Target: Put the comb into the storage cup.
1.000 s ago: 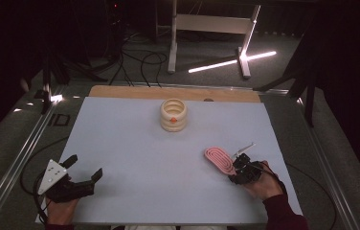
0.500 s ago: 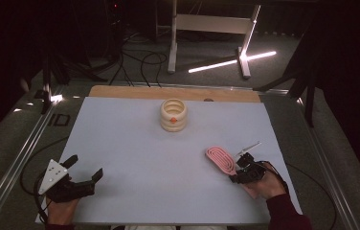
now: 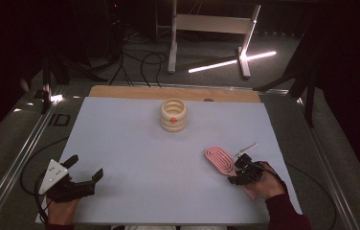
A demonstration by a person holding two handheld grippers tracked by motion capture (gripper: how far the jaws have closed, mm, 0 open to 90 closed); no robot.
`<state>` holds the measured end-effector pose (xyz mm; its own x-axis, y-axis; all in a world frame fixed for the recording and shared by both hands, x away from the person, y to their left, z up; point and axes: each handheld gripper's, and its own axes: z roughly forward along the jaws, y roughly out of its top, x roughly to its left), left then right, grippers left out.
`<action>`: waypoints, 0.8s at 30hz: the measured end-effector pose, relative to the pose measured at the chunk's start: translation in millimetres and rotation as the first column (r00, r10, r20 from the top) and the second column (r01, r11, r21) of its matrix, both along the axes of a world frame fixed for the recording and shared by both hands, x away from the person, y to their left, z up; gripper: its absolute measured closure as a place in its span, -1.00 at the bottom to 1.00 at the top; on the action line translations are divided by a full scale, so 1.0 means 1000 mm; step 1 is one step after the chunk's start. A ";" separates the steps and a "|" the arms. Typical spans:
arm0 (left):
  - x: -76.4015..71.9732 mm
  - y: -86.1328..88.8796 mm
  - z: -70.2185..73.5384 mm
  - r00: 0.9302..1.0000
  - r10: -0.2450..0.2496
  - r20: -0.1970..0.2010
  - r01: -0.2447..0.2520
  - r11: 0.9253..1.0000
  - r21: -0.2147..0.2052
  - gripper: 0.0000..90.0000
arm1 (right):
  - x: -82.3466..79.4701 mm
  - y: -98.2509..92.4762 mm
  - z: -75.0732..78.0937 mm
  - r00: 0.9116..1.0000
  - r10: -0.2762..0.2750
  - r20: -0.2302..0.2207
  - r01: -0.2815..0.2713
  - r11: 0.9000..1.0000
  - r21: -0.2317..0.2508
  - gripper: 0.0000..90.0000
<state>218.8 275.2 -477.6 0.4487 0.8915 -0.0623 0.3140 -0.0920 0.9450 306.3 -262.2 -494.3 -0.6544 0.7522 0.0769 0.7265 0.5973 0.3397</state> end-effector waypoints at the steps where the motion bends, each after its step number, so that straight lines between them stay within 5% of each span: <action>1: 0.000 0.000 0.000 1.000 0.001 -0.002 -0.001 1.000 0.001 -1.00 | -0.001 0.002 0.000 1.000 0.009 0.024 -0.008 0.999 -0.032 0.51; 24: 0.001 -0.001 -0.002 1.000 -0.002 -0.019 0.002 1.000 -0.008 -1.00 | -0.018 0.001 -0.003 0.991 -0.020 0.135 0.019 1.000 0.008 0.56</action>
<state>219.9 274.4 -479.2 0.4492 0.8900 -0.0781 0.3320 -0.0851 0.9394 288.7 -261.3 -497.7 -0.6444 0.7647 -0.0057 0.6854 0.5809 0.4392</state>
